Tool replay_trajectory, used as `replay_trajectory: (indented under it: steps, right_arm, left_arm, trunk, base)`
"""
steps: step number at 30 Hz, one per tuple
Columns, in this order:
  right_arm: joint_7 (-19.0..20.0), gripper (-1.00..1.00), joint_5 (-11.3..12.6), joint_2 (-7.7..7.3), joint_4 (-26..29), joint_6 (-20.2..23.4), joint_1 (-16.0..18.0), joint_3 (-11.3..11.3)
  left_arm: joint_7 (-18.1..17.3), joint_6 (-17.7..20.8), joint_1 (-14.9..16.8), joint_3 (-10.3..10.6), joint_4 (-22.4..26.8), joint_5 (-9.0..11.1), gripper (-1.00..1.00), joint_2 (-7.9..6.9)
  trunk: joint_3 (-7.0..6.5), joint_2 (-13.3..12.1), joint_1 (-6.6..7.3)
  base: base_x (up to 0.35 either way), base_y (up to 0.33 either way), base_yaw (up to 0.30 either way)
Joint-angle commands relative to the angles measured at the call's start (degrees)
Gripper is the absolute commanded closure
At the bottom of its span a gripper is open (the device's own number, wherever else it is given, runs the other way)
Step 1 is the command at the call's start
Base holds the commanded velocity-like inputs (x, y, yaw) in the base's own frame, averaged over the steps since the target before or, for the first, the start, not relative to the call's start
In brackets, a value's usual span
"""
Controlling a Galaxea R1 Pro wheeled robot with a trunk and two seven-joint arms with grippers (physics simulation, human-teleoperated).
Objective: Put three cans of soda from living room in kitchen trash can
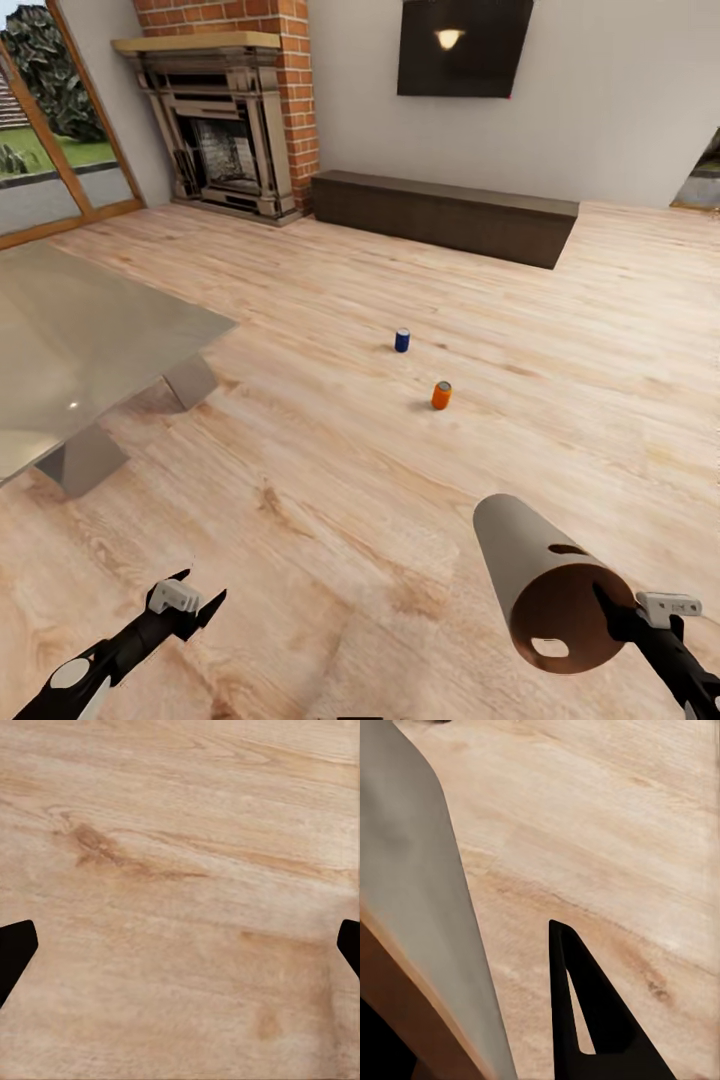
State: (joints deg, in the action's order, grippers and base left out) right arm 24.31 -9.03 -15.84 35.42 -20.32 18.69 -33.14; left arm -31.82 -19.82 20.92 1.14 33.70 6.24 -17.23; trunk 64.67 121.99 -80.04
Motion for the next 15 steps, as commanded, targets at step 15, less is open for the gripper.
replay_trajectory:
  steps: [15]
  right_arm:
    - [0.5,1.0,0.6,-0.04,0.1,0.0,0.0,-0.1]
  left_arm:
    - [0.1,0.0,0.0,0.0,0.0,0.0,-1.0,0.04]
  trunk:
    - [-0.72,0.0,0.0]
  base:
    - [0.306,0.097,-0.226]
